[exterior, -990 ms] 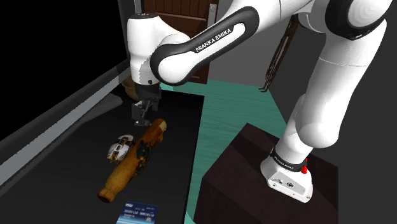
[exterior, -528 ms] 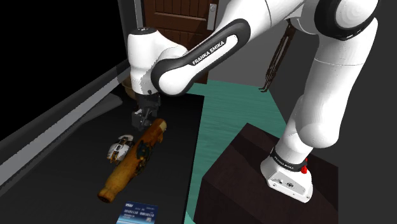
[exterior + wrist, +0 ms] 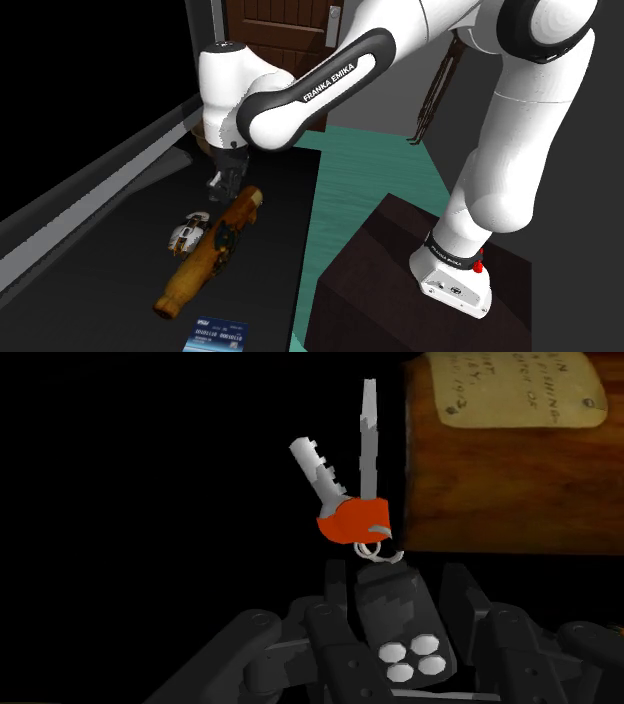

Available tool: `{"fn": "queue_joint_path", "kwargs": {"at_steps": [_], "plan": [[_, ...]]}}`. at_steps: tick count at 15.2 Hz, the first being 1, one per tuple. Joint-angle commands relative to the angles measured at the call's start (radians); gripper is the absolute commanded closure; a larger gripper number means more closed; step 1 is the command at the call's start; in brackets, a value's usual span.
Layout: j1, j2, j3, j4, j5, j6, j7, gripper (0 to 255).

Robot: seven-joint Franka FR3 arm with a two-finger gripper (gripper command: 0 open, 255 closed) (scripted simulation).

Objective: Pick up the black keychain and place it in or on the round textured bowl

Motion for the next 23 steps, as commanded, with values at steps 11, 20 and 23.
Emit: {"fn": "queue_joint_path", "kwargs": {"at_steps": [11,20,23], "plan": [[-0.008,-0.017,-0.003,0.011,0.010,-0.038,-0.012,255],[-0.014,-0.073,0.003,0.072,0.047,-0.148,-0.042,255],[-0.015,-0.088,0.003,0.096,0.057,-0.185,-0.050,255]]}}
